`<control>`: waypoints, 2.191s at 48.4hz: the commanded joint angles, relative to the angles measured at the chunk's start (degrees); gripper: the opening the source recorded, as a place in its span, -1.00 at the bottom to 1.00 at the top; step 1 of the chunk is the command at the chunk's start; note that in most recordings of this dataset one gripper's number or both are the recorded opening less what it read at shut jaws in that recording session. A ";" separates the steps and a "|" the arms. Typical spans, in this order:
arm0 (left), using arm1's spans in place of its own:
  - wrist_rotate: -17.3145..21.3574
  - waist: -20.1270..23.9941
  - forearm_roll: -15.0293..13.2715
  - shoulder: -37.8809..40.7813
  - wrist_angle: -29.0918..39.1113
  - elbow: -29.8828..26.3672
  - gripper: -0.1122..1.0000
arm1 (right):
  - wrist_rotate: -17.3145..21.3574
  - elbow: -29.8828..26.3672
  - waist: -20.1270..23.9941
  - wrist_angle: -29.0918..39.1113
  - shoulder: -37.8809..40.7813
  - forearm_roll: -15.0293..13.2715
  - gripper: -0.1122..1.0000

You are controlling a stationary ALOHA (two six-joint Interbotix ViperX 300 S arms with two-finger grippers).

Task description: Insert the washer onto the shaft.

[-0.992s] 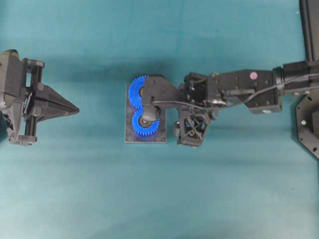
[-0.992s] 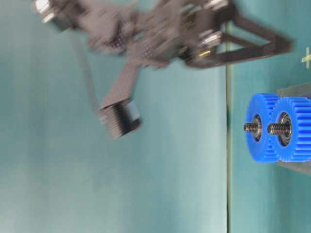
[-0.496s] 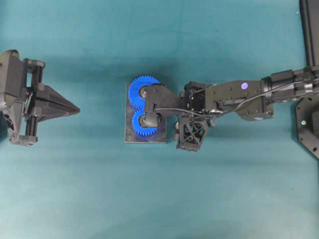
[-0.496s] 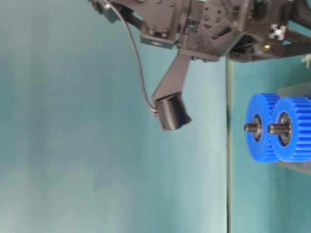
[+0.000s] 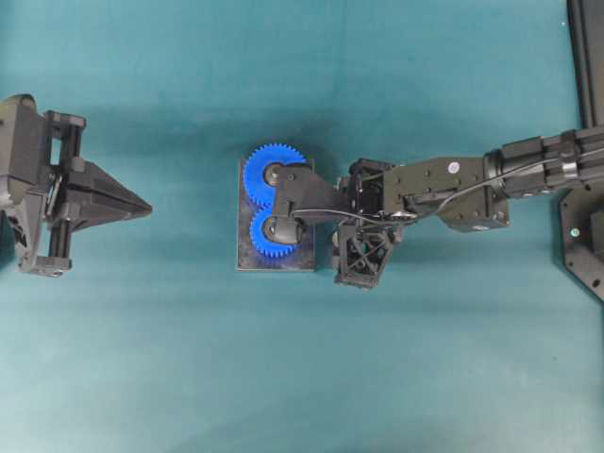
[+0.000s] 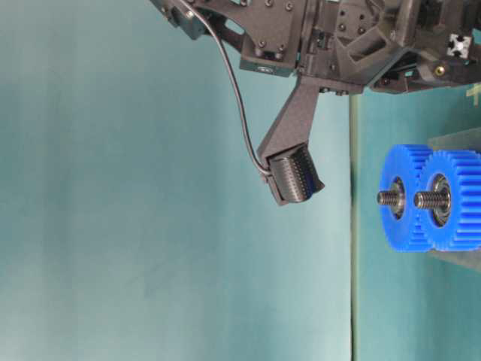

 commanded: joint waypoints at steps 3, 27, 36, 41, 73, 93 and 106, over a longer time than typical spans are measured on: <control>-0.09 -0.09 0.09 -0.09 -0.53 -0.70 -0.81 | 0.97 -0.70 0.18 -0.18 -0.35 0.09 0.64; -0.09 -0.09 0.09 -0.09 -0.53 -0.70 -0.81 | 2.29 -0.70 0.18 -0.88 0.18 0.09 0.43; -0.09 -0.09 0.09 -0.09 -0.53 -0.79 -0.81 | 2.37 -0.70 0.18 -0.97 0.35 0.00 0.02; -0.09 -0.09 0.09 -0.09 -0.44 -0.79 -0.81 | 2.29 -0.79 0.26 -0.97 0.26 0.09 -0.07; -0.18 -0.09 0.09 -0.09 -0.53 -0.97 -0.81 | 1.85 -4.31 0.44 6.77 -7.12 -0.18 -0.20; -0.09 -0.09 0.09 -0.09 -0.79 -0.79 -0.81 | -1.76 -18.90 0.26 15.38 -4.66 -2.37 -0.20; -0.09 -0.09 0.09 -0.26 -0.79 -0.79 -0.81 | -5.01 -25.05 0.09 17.49 0.18 -2.29 -0.20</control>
